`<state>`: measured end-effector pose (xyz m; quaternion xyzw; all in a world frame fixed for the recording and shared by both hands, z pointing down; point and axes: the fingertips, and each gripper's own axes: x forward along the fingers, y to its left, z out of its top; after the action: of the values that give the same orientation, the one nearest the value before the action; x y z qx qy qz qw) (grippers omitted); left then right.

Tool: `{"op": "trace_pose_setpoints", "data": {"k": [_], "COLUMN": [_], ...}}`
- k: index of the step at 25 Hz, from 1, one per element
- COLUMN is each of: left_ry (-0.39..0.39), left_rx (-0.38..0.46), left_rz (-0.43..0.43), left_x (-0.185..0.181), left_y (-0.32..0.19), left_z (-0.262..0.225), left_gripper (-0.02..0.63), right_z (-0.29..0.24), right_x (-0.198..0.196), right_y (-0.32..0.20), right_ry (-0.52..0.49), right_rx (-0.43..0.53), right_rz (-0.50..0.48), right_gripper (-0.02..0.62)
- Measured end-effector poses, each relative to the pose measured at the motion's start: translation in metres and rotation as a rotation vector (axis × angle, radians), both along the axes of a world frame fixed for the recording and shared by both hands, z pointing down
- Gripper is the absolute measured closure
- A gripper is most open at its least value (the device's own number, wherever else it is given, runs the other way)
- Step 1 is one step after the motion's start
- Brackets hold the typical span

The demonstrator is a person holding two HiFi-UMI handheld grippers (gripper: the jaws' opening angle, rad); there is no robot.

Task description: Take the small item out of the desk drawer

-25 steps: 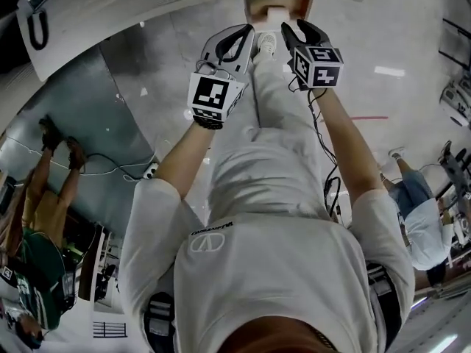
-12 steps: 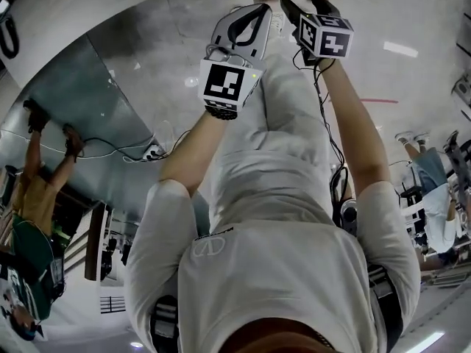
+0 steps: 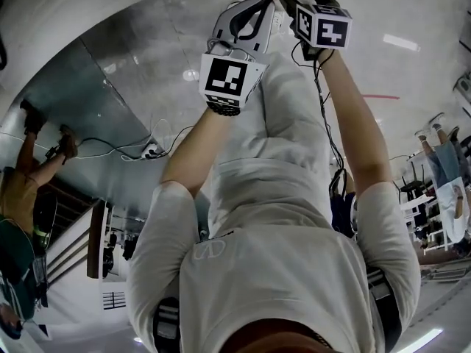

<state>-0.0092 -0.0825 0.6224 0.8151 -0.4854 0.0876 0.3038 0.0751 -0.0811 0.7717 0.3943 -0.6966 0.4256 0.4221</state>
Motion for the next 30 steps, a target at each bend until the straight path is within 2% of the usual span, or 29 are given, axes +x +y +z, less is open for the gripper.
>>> {"op": "trace_pose_setpoints", "data": {"k": [5,6,7,17,25,28,30], "left_ry": [0.012,0.016,0.02,0.025,0.027,0.03,0.032], "left_rx": [-0.001,0.0,0.002,-0.006,-0.018,-0.019,-0.018], "left_rz": [-0.001,0.0,0.003,0.003,-0.012,-0.012,-0.011], "left_x": [0.0,0.001,0.002,0.0,-0.008,-0.009,-0.004], "left_y": [0.001,0.001,0.002,0.0,0.004,0.006,0.006], "left_z": [0.001,0.002,0.002,0.011,0.02,0.021,0.017], "left_gripper": [0.607,0.607,0.607,0.607,0.607,0.607,0.607], "right_z": [0.008,0.011,0.014,0.027,0.037,0.037,0.033], "right_x": [0.0,0.001,0.002,-0.01,-0.017,-0.011,-0.005], "right_y": [0.0,0.0,0.001,-0.001,-0.004,-0.005,-0.006], "right_ry": [0.03,0.037,0.041,0.031,0.038,0.071,0.079], "right_rx": [-0.037,-0.048,-0.061,-0.106,-0.12,-0.109,-0.111], "right_rz": [-0.001,0.001,0.005,-0.049,-0.041,-0.042,-0.04], "right_gripper": [0.265,0.217,0.208,0.208,0.21,0.314,0.317]}}
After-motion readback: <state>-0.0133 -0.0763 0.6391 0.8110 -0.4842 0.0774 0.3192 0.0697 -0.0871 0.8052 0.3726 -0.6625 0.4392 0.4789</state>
